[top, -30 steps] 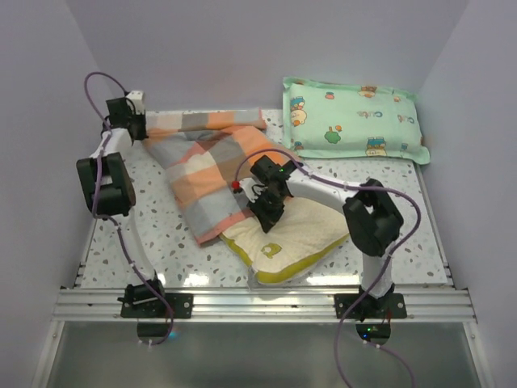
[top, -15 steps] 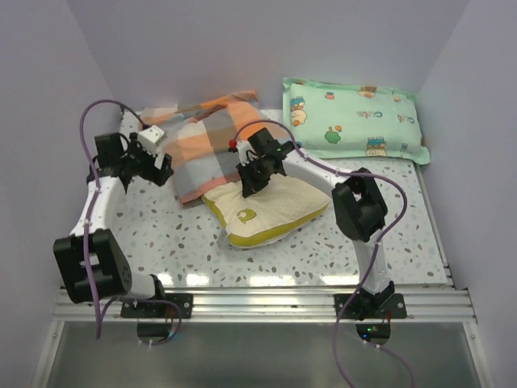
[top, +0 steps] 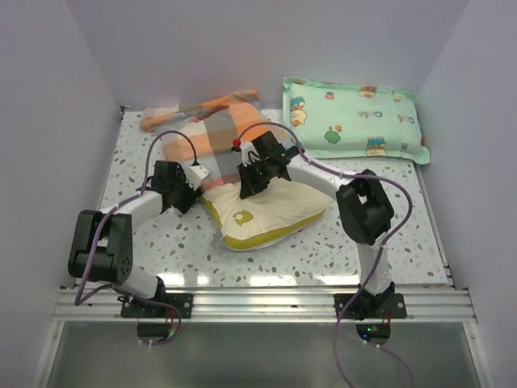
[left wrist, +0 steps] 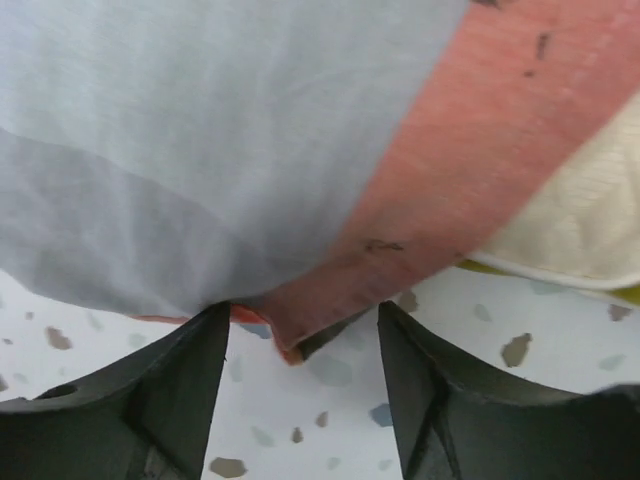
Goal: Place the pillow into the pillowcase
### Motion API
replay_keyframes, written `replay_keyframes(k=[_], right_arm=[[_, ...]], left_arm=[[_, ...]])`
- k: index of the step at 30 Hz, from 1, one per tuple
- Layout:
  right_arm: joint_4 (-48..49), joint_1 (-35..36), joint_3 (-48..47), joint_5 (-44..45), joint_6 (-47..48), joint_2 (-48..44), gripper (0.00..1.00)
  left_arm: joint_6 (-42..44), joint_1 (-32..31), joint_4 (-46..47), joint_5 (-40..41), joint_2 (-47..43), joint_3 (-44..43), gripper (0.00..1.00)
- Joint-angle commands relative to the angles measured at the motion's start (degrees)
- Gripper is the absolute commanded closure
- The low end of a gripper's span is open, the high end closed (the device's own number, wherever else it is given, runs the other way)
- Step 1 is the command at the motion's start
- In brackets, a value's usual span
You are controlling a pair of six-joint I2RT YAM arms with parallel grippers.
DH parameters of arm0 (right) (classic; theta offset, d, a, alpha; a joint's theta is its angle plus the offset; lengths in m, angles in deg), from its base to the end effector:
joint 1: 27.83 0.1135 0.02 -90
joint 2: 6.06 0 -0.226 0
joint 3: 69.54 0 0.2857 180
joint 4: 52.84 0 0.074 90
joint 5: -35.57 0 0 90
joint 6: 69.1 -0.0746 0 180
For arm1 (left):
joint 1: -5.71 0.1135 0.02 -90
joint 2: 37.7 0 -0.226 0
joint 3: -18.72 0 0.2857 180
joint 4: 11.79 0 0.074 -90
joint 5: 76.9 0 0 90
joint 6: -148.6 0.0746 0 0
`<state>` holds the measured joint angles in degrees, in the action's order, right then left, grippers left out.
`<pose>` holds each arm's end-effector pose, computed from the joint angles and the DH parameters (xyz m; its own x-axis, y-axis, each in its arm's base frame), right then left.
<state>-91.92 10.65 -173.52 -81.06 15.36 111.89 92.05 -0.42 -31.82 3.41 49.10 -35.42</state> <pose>0.3610 0.3297 0.1317 -0.6967 -0.4436 -0.5637 -0.7032 0.5776 0.4146 0.3341 -0.0485 0.0676 -0.5459 0.6051 -0.5795 0.6084 0.7619 0.2224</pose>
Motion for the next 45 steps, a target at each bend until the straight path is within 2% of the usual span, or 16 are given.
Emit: replay_keyframes(k=[1, 2, 5, 6, 7, 14, 15, 17, 20, 24, 33, 35, 39, 43, 44, 45], right_arm=[[3.2, -0.2, 2.6, -2.6, -2.5, -5.7, 1.0], [3.8, -0.4, 3.3, -2.6, -2.8, -6.1, 1.0], [6.2, -0.6, 4.8, -3.1, -4.6, -6.4, 1.0], [6.9, -0.7, 4.8, -3.2, -5.7, -6.4, 1.0], [8.3, -0.8, 5.0, -3.3, -6.4, -6.2, 1.0], [19.5, -0.8, 4.2, -1.4, -18.3, -5.8, 1.0], [21.1, -0.8, 4.3, 2.0, -20.1, -6.2, 1.0], [24.9, -0.9, 4.0, 5.6, -24.4, -7.2, 1.0], [22.3, -1.7, -0.3, 11.2, -28.0, -6.5, 1.0], [19.2, -2.6, -5.3, 19.1, -27.2, -6.2, 1.0], [15.5, -7.7, -11.4, 19.1, -31.3, -5.6, 1.0], [17.0, -7.0, -8.4, 17.6, -32.1, -6.2, 1.0], [26.3, -3.9, 7.6, 13.3, -32.2, -6.3, 1.0], [30.2, -1.5, 15.1, 6.2, -29.1, -6.6, 1.0], [27.2, -1.6, 13.7, 4.6, -25.9, -6.3, 0.97], [23.3, -1.6, 12.5, 2.0, -23.8, -6.2, 0.85]], left_arm=[[-0.1, 0.1, 6.4, 6.2, -1.9, -1.2, 0.37], [0.6, 0.1, 6.1, 5.6, -2.7, -0.4, 0.42], [1.2, 0.1, 4.0, 2.8, -4.7, 0.1, 0.74], [1.1, 0.1, 1.9, 0.7, -5.2, -0.1, 0.96], [1.2, 0.1, 0.3, -1.1, -5.8, -0.5, 1.0], [13.6, -1.9, -27.1, -30.9, -10.2, -10.1, 1.0], [15.1, -2.6, -35.3, -35.1, -9.9, -11.9, 1.0], [18.6, -4.1, -44.9, -38.4, -9.2, -16.9, 1.0], [22.9, -4.2, -55.0, -45.0, -9.0, -22.7, 1.0], [29.8, -4.3, -67.6, -47.6, -6.9, -29.5, 1.0], [28.3, -8.8, -65.9, -42.7, -9.8, -24.8, 1.0], [24.7, -8.8, -60.0, -42.6, -9.9, -23.5, 1.0], [16.8, -8.9, -48.6, -41.5, -8.5, -20.0, 1.0], [9.5, -8.8, -37.8, -38.9, -8.8, -16.6, 0.86], [9.1, -8.8, -37.3, -38.2, -8.9, -16.3, 0.8], [8.7, -8.1, -37.4, -38.2, -9.1, -16.6, 0.76]])
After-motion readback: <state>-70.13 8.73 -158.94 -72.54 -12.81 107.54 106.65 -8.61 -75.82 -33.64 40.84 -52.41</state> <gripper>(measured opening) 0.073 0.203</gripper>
